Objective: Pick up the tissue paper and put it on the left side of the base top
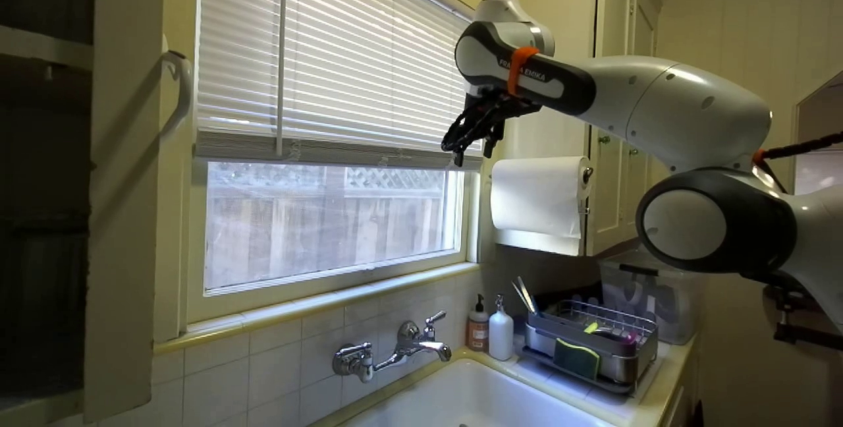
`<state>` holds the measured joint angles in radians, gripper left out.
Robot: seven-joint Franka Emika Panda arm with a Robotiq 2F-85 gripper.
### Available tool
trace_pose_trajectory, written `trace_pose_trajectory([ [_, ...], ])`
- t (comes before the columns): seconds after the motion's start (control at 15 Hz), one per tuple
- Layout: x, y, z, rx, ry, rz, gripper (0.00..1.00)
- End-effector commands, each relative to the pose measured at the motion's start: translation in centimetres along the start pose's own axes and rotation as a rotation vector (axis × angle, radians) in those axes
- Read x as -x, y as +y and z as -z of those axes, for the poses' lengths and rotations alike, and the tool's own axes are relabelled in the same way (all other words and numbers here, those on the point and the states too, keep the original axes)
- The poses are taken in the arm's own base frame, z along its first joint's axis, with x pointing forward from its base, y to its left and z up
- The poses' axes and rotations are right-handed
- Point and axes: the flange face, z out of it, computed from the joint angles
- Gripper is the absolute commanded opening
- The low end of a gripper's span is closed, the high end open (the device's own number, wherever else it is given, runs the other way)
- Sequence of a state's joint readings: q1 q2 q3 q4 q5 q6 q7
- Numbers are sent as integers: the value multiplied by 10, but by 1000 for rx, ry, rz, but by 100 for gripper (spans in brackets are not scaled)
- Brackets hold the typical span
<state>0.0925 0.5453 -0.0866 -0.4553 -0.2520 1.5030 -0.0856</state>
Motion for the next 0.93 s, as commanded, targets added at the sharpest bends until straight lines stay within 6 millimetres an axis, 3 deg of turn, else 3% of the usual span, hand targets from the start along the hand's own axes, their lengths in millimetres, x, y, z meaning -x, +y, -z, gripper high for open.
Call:
trace_pose_trajectory([
  [0.0,20,52,-18,-121,-103,-105,100],
  [0.27,44,124,-39,-301,-138,-154,100],
  [0.4,57,151,-49,-400,-149,-142,100],
  [0.53,73,170,-57,-492,-188,-137,100],
  [0.87,103,202,-72,-460,-306,-118,100],
])
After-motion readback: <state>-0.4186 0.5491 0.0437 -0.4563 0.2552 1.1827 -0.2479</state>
